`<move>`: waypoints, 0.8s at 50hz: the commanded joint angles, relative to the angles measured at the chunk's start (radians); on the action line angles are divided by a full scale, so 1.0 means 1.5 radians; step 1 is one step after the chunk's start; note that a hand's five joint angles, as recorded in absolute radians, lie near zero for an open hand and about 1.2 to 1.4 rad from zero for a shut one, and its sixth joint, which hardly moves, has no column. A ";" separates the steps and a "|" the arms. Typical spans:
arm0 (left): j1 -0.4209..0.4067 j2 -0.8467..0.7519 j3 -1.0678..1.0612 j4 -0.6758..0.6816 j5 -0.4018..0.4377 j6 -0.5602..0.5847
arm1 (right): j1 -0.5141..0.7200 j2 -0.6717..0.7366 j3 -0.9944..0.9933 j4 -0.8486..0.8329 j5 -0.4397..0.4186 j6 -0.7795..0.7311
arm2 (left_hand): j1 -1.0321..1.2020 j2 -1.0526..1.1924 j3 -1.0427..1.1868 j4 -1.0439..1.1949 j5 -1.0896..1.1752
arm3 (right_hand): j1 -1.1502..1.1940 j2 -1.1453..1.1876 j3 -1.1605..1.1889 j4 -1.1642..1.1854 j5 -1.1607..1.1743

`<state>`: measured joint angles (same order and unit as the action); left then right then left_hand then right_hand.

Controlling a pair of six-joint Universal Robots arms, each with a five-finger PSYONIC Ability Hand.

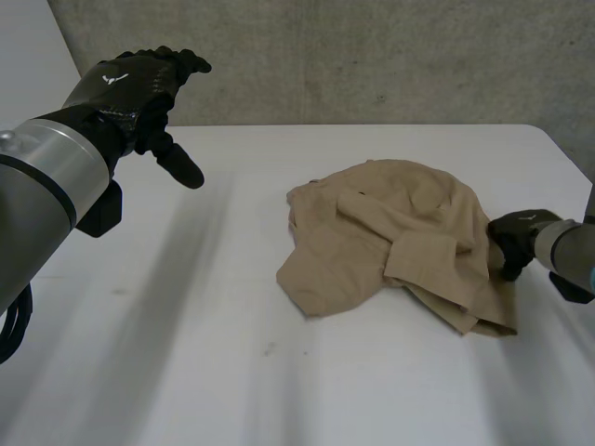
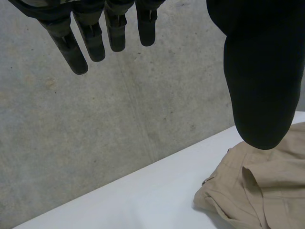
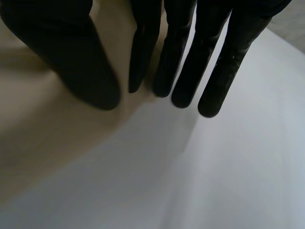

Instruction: Fold the shorts.

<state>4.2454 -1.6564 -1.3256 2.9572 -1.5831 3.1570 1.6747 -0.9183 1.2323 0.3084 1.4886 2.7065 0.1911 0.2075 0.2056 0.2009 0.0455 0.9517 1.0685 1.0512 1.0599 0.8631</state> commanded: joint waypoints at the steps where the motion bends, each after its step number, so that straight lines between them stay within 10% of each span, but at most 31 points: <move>1: 0.001 0.002 0.001 0.005 0.000 0.000 | 0.071 -0.040 0.044 0.032 -0.136 0.068 | -0.011 -0.022 -0.021 -0.018 -0.030 | 0.296 0.218 0.230 0.224 0.239; 11: 0.001 0.011 0.000 0.017 -0.001 0.000 | 0.247 -0.125 0.071 0.043 -0.261 0.166 | -0.011 -0.022 -0.021 -0.018 -0.030 | 0.296 0.218 0.230 0.224 0.239; 25: 0.000 0.010 0.000 0.018 -0.003 0.000 | 0.470 -0.119 0.052 -0.105 -0.254 0.348 | -0.011 -0.022 -0.021 -0.018 -0.030 | 0.296 0.218 0.230 0.224 0.239; 33: 0.007 0.013 0.005 0.026 -0.006 -0.003 | 0.421 -0.153 0.011 -0.044 -0.133 0.327 | -0.011 -0.022 -0.021 -0.018 -0.030 | -0.518 -0.596 -0.584 -0.590 -0.575; 40: 0.016 0.028 0.004 0.044 -0.008 -0.002 | 0.297 -0.172 -0.001 0.092 -0.160 0.232 | -0.011 -0.022 -0.021 -0.018 -0.030 | -0.518 -0.596 -0.584 -0.590 -0.575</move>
<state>4.2564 -1.6310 -1.3181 3.0036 -1.5925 3.1535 2.2786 -1.1443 1.2506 0.2741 1.2694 3.1834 0.1911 0.2075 0.2056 0.2017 0.0456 0.2005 0.2146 0.2125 0.2319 0.0613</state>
